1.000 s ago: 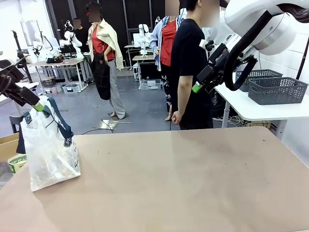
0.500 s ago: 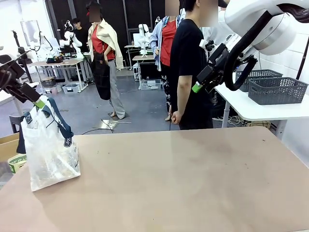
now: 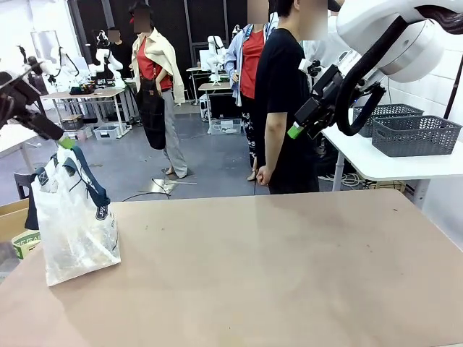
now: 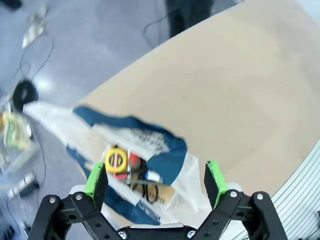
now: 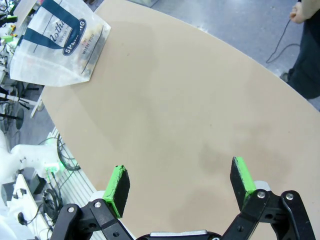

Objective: Transfer purchased items from the store into the shopping bag.
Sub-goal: Move the Reusable shopping bag to the right side of the table.

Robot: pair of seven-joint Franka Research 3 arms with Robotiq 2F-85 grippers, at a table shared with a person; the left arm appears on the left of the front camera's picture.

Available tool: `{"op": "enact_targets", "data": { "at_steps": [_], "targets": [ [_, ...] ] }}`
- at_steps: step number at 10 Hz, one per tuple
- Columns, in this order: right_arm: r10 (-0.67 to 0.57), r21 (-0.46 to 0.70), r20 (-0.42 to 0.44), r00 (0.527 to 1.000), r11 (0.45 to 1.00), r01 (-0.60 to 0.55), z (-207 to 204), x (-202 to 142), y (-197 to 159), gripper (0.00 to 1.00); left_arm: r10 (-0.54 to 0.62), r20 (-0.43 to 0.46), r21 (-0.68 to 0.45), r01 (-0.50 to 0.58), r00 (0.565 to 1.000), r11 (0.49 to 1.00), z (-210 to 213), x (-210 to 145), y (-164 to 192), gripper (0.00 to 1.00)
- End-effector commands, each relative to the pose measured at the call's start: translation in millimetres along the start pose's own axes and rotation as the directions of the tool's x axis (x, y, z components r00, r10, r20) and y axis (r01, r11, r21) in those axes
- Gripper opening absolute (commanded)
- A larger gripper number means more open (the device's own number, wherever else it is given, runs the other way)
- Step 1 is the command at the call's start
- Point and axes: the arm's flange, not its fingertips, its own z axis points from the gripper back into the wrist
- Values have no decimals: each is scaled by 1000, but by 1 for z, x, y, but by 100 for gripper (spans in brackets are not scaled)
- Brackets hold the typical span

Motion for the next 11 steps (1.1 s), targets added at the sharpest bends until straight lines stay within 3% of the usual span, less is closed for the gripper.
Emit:
{"op": "enact_targets", "data": {
  "at_steps": [1, 3, 4, 7, 11],
  "targets": [
    [1, 1, -3, 1000, 1000, -1, 1, 1, 0, 100, -169, 142, -149, 190, 975, 970, 0, 20, 11, 100],
    [1, 1, -3, 1000, 1000, -1, 1, 1, 0, 100, -294, 234, -265, 352, 927, 898, -13, 39, 6, 100],
    [1, 1, -3, 1000, 1000, -1, 1, 1, 0, 100, -334, 321, -281, 426, 886, 860, -29, 44, 4, 100],
    [1, 1, -3, 1000, 1000, -1, 1, 1, 0, 100, -298, 522, -457, 557, 800, 694, -66, 52, 0, 100],
    [1, 1, -3, 1000, 1000, -1, 1, 1, 0, 100, -342, 486, -470, 571, 804, 674, -94, 56, -16, 100]
  ]
}}
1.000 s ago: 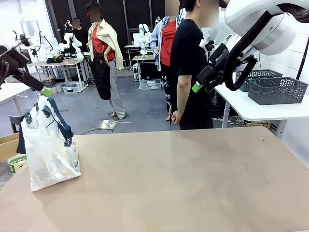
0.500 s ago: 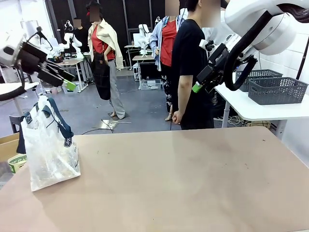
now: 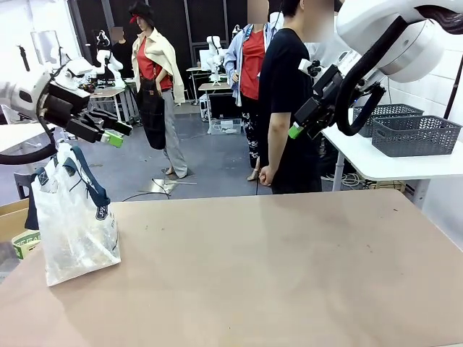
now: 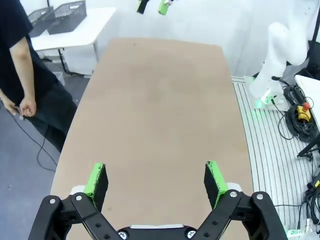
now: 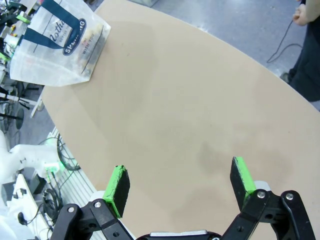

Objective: Transfer purchased items from the store into the shopping bag.
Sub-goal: Move the Reusable shopping bag to the right side of the table.

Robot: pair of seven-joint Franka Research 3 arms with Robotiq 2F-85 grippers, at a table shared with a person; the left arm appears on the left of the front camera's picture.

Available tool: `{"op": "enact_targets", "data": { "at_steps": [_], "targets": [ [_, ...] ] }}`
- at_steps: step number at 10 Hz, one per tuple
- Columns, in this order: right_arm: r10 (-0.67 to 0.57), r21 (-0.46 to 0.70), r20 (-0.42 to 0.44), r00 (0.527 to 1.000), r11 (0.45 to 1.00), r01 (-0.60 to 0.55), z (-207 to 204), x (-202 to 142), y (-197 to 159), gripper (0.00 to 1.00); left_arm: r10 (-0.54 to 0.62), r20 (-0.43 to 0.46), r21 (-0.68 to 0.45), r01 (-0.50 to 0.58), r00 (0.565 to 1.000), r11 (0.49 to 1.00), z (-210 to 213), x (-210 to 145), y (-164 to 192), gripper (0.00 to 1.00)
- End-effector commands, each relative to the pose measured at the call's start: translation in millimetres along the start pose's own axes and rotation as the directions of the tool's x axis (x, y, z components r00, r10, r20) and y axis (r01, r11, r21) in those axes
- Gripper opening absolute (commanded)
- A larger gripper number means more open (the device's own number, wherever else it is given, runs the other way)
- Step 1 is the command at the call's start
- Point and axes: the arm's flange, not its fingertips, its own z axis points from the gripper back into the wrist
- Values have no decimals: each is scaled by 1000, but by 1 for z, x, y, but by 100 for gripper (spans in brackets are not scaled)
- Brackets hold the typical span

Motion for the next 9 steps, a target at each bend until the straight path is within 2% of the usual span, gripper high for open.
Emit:
{"op": "enact_targets", "data": {
  "at_steps": [1, 2, 6, 9],
  "targets": [
    [1, 1, -3, 1000, 1000, -1, 1, 1, 0, 100, -10, -77, 51, 14, 997, 999, -8, 7, 3, 100],
    [1, 1, -3, 1000, 1000, -1, 1, 1, 0, 100, 0, 0, 0, 0, 1000, 1000, 0, 0, 0, 100],
    [1, 1, -3, 1000, 1000, -1, 1, 1, 0, 100, -3, -34, 20, 3, 999, 1000, -5, 0, 1, 100],
    [1, 1, -3, 1000, 1000, -1, 1, 1, 0, 100, -3, -26, 8, 3, 1000, 1000, -4, 0, 2, 100]
  ]
}}
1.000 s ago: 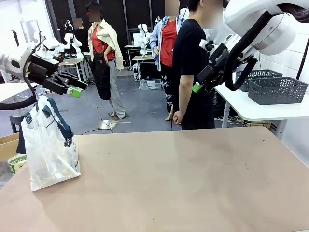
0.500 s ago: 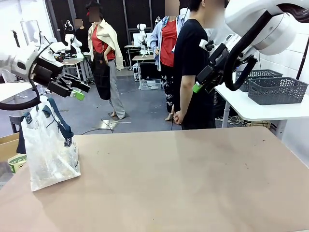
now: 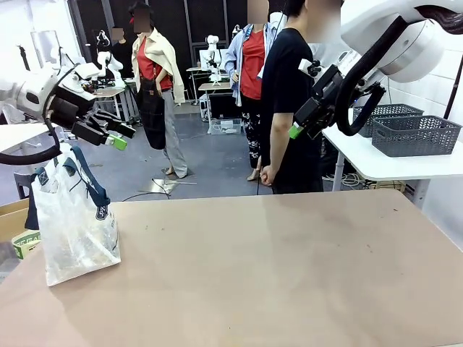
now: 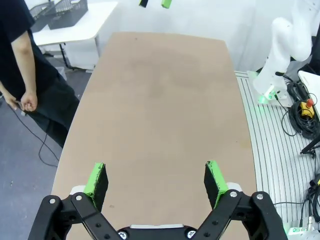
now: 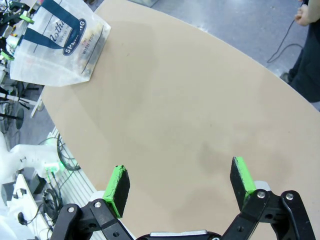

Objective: Transfer purchased items from the store into the shopping bag.
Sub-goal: Move the Reusable shopping bag to the right side of the table.

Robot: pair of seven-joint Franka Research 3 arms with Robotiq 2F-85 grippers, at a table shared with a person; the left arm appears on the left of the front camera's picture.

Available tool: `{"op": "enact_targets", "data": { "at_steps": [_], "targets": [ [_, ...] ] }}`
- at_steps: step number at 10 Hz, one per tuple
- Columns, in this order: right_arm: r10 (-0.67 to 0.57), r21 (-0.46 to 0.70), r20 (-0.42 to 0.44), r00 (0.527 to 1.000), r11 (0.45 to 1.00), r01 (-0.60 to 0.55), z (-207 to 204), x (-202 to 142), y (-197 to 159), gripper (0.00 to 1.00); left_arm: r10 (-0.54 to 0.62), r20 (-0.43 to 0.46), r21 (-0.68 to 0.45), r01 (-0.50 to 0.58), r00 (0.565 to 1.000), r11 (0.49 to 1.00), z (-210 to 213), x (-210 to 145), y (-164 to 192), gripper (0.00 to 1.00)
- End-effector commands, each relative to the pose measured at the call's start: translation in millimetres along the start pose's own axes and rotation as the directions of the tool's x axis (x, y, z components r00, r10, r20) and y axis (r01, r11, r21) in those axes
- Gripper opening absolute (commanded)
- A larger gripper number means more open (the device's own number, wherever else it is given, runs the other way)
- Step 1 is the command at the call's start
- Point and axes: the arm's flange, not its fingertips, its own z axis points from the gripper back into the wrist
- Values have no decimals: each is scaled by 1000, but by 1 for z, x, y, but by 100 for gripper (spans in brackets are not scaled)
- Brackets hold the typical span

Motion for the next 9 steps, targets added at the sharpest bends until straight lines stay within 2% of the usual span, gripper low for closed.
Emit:
{"op": "enact_targets", "data": {
  "at_steps": [1, 9],
  "targets": [
    [1, 1, -3, 1000, 1000, -1, 1, 1, 0, 100, 2, 2, -3, -2, 1000, 1000, 1, -1, 0, 100],
    [1, 1, -3, 1000, 1000, -1, 1, 1, 0, 100, 2, 2, -3, -2, 1000, 1000, 1, -1, 0, 100]
  ]
}}
